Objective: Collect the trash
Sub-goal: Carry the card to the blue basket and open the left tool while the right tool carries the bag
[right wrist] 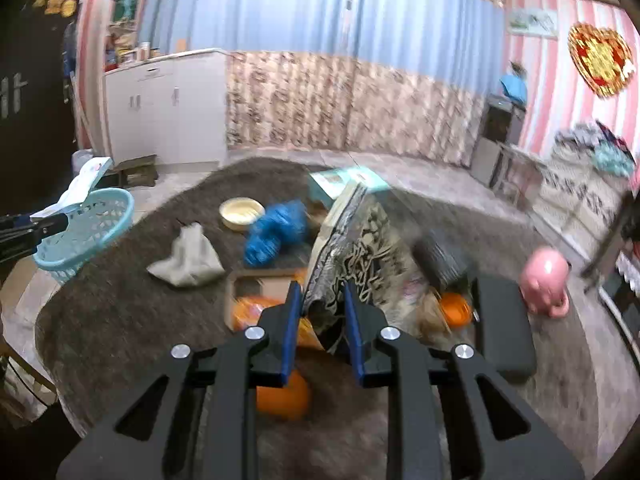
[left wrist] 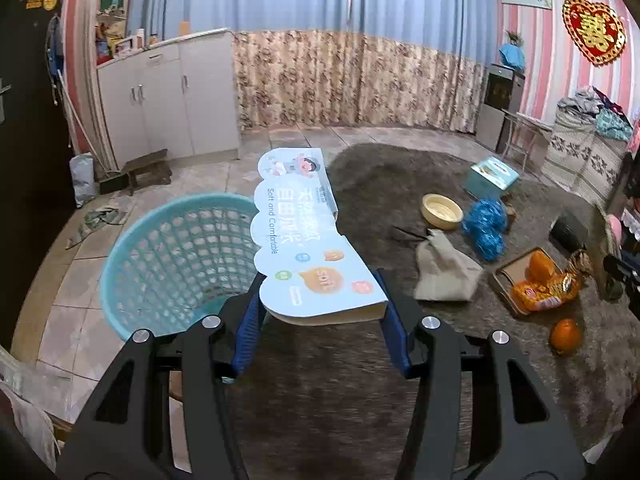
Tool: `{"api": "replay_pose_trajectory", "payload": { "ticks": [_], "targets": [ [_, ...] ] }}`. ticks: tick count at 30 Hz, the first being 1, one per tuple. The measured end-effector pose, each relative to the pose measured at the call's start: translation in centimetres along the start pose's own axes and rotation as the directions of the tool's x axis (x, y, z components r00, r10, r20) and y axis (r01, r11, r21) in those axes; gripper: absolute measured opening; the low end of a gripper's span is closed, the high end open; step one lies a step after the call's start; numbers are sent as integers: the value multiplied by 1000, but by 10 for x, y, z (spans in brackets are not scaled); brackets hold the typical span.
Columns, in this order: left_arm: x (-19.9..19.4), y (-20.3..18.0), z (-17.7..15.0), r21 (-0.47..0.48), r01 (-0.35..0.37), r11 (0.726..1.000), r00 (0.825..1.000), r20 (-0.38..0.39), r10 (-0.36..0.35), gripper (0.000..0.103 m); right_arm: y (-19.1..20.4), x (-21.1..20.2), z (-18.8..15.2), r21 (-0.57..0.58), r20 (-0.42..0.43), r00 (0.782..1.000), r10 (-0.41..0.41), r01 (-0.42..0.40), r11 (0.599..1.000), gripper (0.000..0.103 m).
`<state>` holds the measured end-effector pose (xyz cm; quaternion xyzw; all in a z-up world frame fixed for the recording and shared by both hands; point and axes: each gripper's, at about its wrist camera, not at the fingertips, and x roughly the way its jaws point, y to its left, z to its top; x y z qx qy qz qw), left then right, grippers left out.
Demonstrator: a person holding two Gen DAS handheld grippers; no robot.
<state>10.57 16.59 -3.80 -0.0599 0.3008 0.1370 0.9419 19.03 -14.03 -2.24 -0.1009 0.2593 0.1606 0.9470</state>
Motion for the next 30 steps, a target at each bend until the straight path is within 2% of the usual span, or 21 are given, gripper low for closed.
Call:
{"api": "replay_pose_trajectory", "payload": {
  "ticks": [4, 9, 14, 22, 26, 30],
  "targets": [
    [-4, 24, 4, -11, -25, 1000, 1000, 14, 25, 51, 24, 5, 17, -52, 31, 999, 15, -13, 999, 17],
    [-3, 56, 5, -35, -52, 998, 998, 18, 53, 51, 43, 23, 27, -90, 9, 1000, 19, -18, 996, 15],
    [2, 83, 4, -51, -79, 996, 997, 9, 80, 51, 26, 28, 28, -44, -15, 1000, 1, -1, 999, 15],
    [13, 99, -3, -52, -78, 996, 997, 1, 78, 51, -3, 38, 21, -13, -66, 997, -39, 38, 999, 15],
    [28, 107, -2, -50, -78, 996, 997, -17, 77, 51, 12, 45, 30, -22, -58, 998, -9, 8, 1000, 15],
    [49, 119, 1, -38, -67, 997, 997, -47, 65, 51, 43, 50, 41, -66, -38, 998, 40, -43, 997, 15]
  ]
}}
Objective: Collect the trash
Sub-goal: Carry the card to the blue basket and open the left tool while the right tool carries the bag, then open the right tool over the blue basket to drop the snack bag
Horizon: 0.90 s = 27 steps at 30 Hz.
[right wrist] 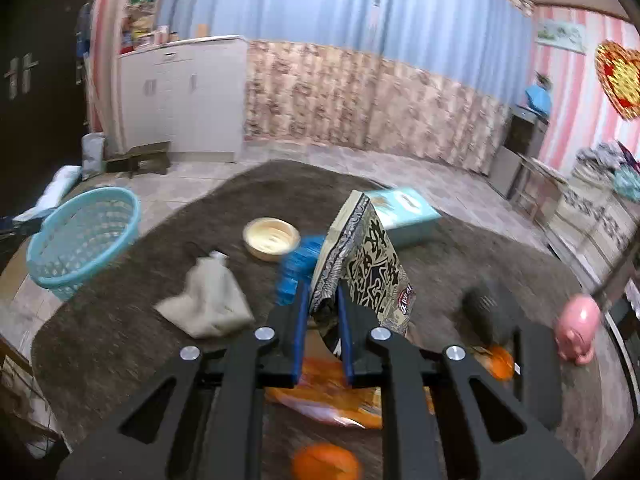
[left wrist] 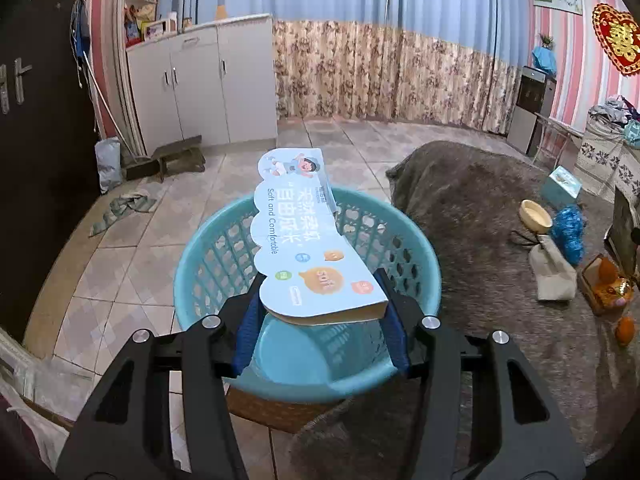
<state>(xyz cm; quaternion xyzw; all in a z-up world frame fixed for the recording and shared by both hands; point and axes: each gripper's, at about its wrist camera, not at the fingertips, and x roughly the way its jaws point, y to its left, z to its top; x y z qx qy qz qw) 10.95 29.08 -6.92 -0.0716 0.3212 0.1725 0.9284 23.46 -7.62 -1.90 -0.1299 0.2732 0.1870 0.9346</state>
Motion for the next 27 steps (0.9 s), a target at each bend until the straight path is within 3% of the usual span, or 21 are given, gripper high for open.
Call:
{"api": "replay_pose_trajectory", "payload": {
  "ticks": [5, 7, 12, 18, 27],
  "targets": [
    [21, 8, 7, 2, 25, 1000, 999, -24, -25, 54, 46, 12, 19, -60, 22, 997, 75, -74, 995, 15],
    [22, 12, 12, -11, 31, 999, 999, -17, -31, 72, 63, 18, 25, -86, 23, 994, 105, -103, 991, 15],
    [12, 22, 20, -43, -6, 999, 1000, 17, 6, 85, 101, 31, 38, -111, 14, 982, 189, -186, 976, 15],
    [-21, 47, 25, -91, -107, 990, 989, 95, 115, 95, 156, 48, 55, -128, 3, 951, 309, -306, 943, 15],
    [-39, 78, 20, -105, -224, 969, 966, 108, 235, 97, 236, 61, 87, -157, 0, 878, 478, -472, 867, 15]
  ]
}}
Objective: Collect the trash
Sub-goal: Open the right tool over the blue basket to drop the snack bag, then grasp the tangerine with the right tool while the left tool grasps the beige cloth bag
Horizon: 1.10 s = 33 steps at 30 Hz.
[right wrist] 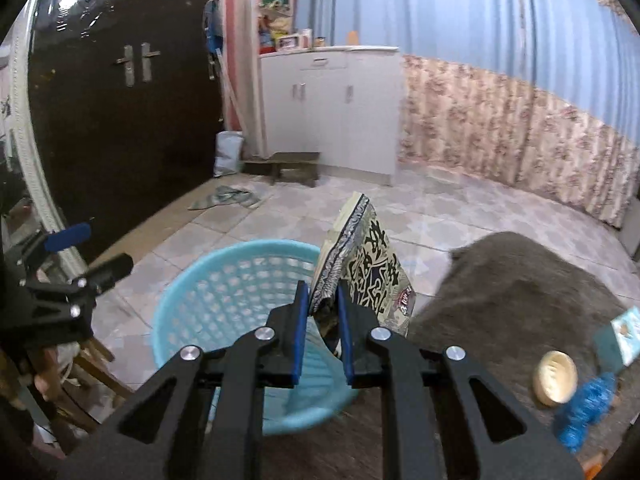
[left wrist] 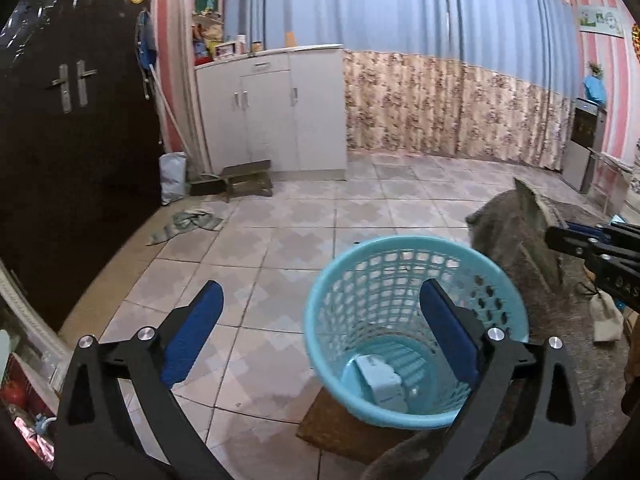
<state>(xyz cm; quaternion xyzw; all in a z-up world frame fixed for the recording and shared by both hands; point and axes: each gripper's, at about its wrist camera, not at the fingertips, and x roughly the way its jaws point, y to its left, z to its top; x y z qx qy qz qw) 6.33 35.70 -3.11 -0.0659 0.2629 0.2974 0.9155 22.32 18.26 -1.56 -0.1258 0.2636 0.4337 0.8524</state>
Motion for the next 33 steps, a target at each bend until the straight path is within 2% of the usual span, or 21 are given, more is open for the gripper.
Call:
{"api": "replay_pose_trajectory", "payload": {
  "ticks": [5, 11, 12, 13, 15, 18, 20, 22, 24, 28, 30, 33],
  "targets": [
    [9, 17, -6, -40, -10, 999, 1000, -22, 9, 97, 10, 33, -7, -4, -68, 997, 45, -45, 999, 15],
    [20, 22, -10, -38, -32, 999, 999, -31, 31, 97, 15, 59, -19, -15, -112, 993, 29, -31, 999, 19],
    [21, 22, -9, -42, -33, 999, 999, -30, 32, 97, 18, 65, -21, -34, -128, 992, 16, -21, 999, 25],
    [21, 23, -10, -47, -33, 998, 999, -29, 31, 97, 19, 67, -22, -43, -135, 991, 9, -15, 999, 37],
    [20, 23, -9, -52, -35, 998, 999, -28, 33, 97, 21, 69, -25, -63, -138, 990, -22, 13, 998, 49],
    [19, 24, -8, -52, -35, 998, 999, -29, 34, 97, 21, 68, -28, -60, -150, 988, -24, 16, 998, 51],
    [19, 22, -8, -51, -36, 998, 999, -28, 35, 97, 17, 59, -29, -71, -143, 989, -46, 36, 997, 54],
    [18, 21, -8, -49, -37, 998, 999, -21, 36, 97, 11, 42, -28, -90, -106, 990, -95, 85, 992, 69],
    [14, 17, -7, -43, -36, 998, 999, -17, 36, 97, 2, 25, -28, -84, -72, 989, -131, 125, 989, 73],
    [1, -2, -5, -37, -14, 999, 1000, -2, 14, 97, -34, -22, -34, -6, -22, 980, -198, 198, 980, 83],
    [-7, -20, -3, -35, 17, 999, 1000, 6, -17, 97, -50, -43, -38, 35, -13, 975, -222, 222, 974, 85],
    [-16, -46, -4, -30, 71, 997, 997, 6, -71, 97, -79, -82, -50, 65, -3, 953, -302, 302, 951, 87]
  ]
}}
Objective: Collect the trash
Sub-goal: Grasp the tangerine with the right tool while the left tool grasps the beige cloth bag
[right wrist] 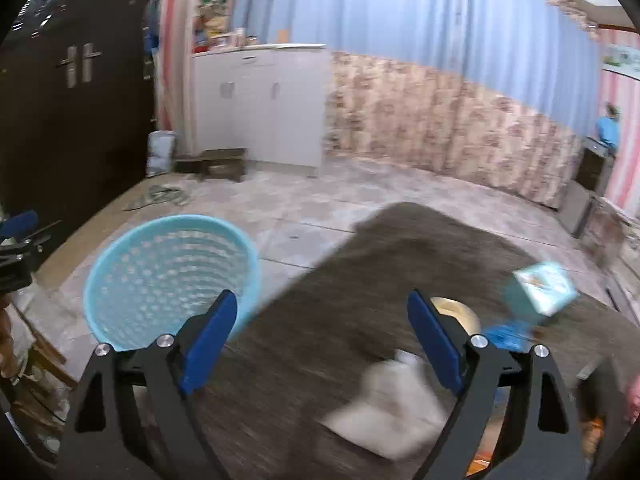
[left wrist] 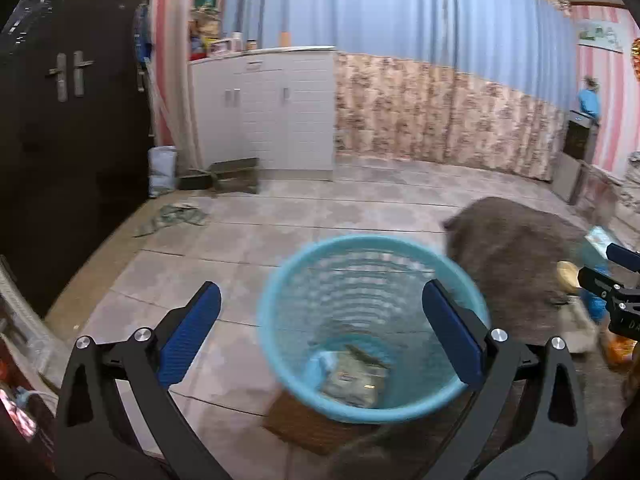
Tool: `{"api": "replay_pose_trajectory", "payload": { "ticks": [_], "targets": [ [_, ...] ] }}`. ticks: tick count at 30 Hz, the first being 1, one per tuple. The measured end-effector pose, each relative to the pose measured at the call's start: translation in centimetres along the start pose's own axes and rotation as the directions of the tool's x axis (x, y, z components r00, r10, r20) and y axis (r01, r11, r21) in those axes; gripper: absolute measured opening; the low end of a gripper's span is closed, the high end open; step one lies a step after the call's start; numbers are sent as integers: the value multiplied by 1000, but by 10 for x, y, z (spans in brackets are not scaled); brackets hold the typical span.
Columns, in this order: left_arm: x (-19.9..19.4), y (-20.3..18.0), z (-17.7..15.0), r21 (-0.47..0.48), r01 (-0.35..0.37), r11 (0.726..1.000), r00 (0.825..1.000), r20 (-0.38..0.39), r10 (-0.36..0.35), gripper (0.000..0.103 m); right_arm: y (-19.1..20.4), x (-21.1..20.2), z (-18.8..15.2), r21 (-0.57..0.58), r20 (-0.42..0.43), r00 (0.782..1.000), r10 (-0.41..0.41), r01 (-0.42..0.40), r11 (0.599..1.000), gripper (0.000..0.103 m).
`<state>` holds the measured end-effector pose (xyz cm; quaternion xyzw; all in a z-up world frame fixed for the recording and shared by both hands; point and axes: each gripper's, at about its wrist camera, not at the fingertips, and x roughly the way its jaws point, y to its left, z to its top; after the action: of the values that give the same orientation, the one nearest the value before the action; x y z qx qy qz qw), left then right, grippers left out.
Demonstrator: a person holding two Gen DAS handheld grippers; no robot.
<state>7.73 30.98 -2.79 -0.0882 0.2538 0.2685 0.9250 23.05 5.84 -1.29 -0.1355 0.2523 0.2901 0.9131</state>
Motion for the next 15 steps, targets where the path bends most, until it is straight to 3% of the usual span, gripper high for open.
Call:
{"api": "replay_pose_trajectory", "payload": {
  "ticks": [4, 9, 15],
  "targets": [
    [-11, -45, -6, 22, 77, 997, 997, -2, -77, 97, -46, -35, -24, 34, 6, 995, -101, 101, 994, 89],
    [-14, -92, -23, 27, 174, 984, 984, -48, -173, 98, -100, -65, -72, 61, -81, 972, -220, 226, 972, 90],
    [-15, -137, -46, 64, 231, 971, 969, -102, -224, 98, -123, -83, -125, 103, -176, 956, -234, 254, 962, 90]
  ]
}}
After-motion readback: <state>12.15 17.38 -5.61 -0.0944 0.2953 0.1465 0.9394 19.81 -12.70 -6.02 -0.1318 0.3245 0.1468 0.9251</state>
